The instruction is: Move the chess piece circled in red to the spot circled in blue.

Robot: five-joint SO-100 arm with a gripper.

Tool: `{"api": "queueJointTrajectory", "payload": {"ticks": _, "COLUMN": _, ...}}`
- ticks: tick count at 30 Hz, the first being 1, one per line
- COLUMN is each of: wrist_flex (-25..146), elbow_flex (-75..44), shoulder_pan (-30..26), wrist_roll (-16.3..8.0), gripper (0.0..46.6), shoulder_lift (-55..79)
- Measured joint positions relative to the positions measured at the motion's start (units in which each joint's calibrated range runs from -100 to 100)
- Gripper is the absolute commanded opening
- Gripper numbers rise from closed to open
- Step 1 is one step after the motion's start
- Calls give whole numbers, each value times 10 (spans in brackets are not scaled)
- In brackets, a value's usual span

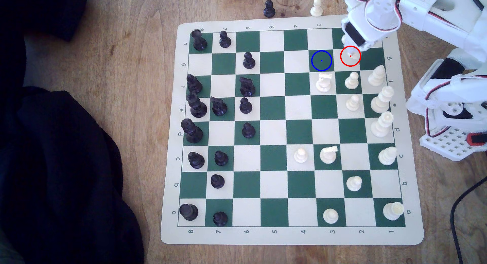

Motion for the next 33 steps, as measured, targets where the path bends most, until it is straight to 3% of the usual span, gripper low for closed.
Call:
{"api": "queueJointTrajectory", "payload": {"ticks": 11, "wrist_flex": -43, "elbow_flex": -18, "shoulder_pan": -68, "wrist_roll": 3, "gripper": 9, "shoulder_lift": 46}}
{"api": "queueJointTrajectory", "payload": {"ticks": 33, "wrist_flex": -159, "elbow_flex": -19, "shoulder_pan": -70, "wrist_roll": 12, "gripper": 10, "shoulder_lift": 168}}
